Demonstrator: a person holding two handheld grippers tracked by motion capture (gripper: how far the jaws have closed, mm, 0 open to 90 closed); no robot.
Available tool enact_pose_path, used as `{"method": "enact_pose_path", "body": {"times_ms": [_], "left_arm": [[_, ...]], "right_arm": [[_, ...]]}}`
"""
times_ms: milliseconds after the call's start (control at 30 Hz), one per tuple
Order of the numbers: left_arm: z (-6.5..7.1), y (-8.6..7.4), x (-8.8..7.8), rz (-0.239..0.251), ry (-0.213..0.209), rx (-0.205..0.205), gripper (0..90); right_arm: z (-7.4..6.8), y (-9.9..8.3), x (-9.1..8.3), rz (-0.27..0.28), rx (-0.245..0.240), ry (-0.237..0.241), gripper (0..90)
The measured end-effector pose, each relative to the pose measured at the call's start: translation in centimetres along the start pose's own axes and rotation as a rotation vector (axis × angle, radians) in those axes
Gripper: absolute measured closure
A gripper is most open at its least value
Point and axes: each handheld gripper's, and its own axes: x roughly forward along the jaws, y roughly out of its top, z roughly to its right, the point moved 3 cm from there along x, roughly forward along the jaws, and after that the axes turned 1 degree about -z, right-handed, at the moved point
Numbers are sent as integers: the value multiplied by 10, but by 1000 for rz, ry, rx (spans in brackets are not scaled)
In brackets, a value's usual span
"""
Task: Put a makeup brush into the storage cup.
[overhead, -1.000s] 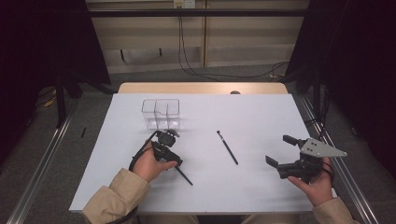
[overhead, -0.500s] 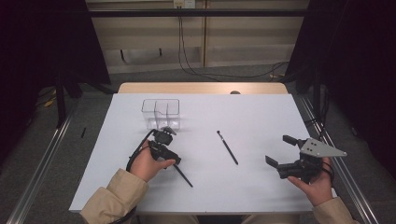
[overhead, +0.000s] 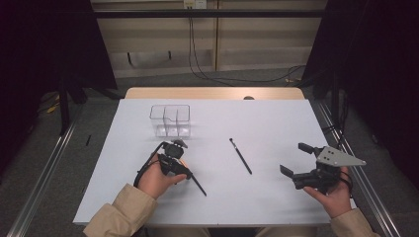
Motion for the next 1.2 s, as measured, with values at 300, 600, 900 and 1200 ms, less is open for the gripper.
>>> {"method": "enact_pose_path", "body": {"times_ms": [300,600,900,1200], "left_arm": [[-3,17,-12,104,-86,-69,192],[24,49,9,99,-73,-71,135],[52,68,28,93,-69,-30,118],[56,64,23,99,-4,50,381]], "right_arm": [[1,-1,-1,1,8,-1,12],[2,-1,-1,0,13,-5,12],[2,-1,-1,3,8,-4,12],[2,-1,-2,3,6,-2,15]]}}
